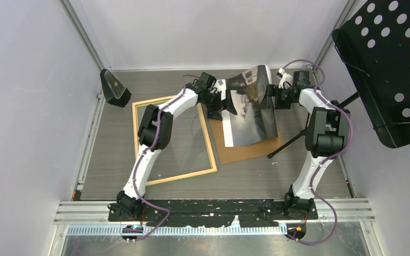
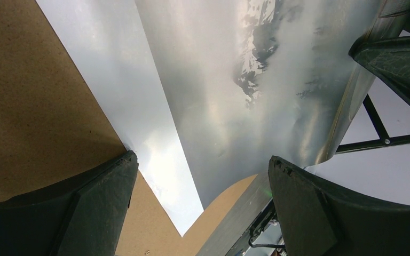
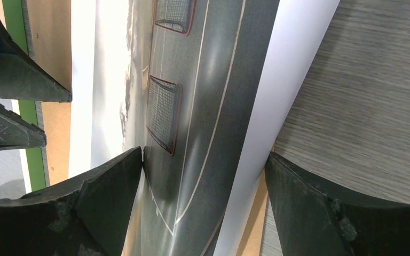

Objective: Put the photo into the frame

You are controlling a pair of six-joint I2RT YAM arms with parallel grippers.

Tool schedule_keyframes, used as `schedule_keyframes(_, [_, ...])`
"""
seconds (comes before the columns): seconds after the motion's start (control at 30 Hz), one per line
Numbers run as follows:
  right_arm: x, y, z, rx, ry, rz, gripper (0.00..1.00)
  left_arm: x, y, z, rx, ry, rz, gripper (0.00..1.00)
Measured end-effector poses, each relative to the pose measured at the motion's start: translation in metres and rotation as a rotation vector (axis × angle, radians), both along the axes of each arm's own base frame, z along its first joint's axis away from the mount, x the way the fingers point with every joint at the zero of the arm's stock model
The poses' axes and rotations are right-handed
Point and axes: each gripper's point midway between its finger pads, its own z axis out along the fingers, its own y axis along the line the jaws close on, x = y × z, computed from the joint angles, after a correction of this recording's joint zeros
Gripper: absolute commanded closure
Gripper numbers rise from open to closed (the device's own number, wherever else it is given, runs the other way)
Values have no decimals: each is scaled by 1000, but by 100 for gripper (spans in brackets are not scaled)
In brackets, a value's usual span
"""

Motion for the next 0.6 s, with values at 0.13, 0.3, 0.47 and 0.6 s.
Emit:
schedule_keyframes(0.13, [1, -8, 0, -2, 1, -18, 11, -1, 0, 1, -5, 1, -3, 3])
schedule_keyframes(0.3, [1, -15, 1, 13, 7, -45, 12, -1, 0, 1, -6, 2, -4, 2])
schedule_keyframes(0.47, [1, -19, 5, 47, 8, -59, 12, -1, 0, 1, -6, 1, -4, 2])
schedule_keyframes(0.6, [1, -15, 9, 91, 11, -57, 14, -1, 0, 1, -7, 2, -5, 2])
